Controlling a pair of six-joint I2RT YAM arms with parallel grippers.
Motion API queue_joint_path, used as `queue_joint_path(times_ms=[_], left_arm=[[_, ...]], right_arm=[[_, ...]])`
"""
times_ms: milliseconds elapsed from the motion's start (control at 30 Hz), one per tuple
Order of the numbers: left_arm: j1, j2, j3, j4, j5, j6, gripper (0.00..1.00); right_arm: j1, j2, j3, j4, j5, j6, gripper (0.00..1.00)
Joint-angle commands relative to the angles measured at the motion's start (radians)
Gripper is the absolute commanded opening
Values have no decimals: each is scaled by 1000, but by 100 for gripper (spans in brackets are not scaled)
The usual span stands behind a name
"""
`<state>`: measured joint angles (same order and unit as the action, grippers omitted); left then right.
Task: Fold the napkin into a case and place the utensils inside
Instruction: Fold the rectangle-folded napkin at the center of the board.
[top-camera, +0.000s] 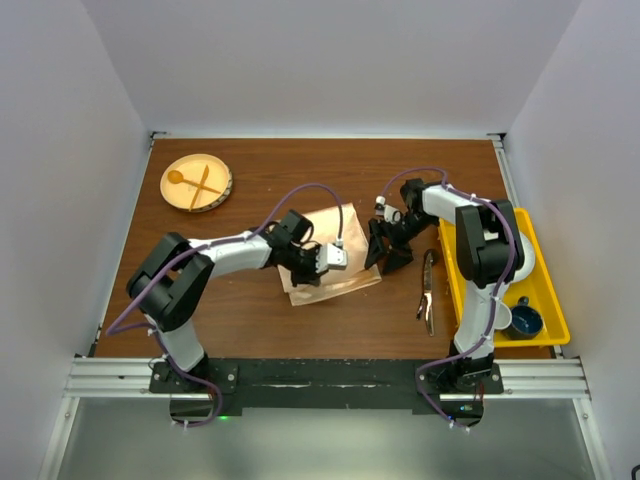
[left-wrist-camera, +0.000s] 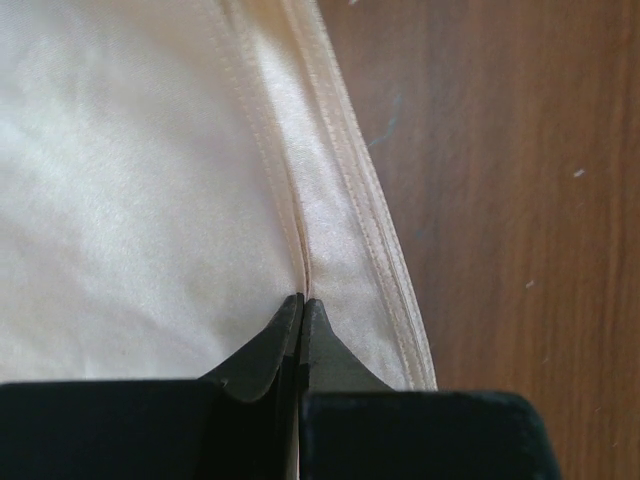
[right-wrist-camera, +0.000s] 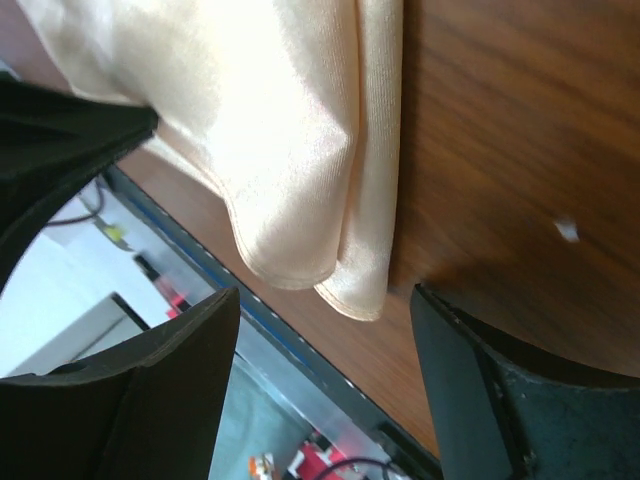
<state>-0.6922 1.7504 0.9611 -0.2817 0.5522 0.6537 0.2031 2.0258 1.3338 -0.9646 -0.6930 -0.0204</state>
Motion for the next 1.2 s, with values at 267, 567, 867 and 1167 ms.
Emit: queue_joint_path(times_ms=[267,567,867,1167], left_arm=[[158,0,103,-252,52,258,0],[146,-43,168,-255,129,155,0],[131,-88,185,-298,215,162,0],[97,-81,108,-222,175,113,0]], right_arm=[[-1,-2,10,205,-149,192,69],[-1,-22,-1,210,-131,206,51],[-7,-22,64,138,-140,165,56],[-8,-21,90,102,-119,134,57]])
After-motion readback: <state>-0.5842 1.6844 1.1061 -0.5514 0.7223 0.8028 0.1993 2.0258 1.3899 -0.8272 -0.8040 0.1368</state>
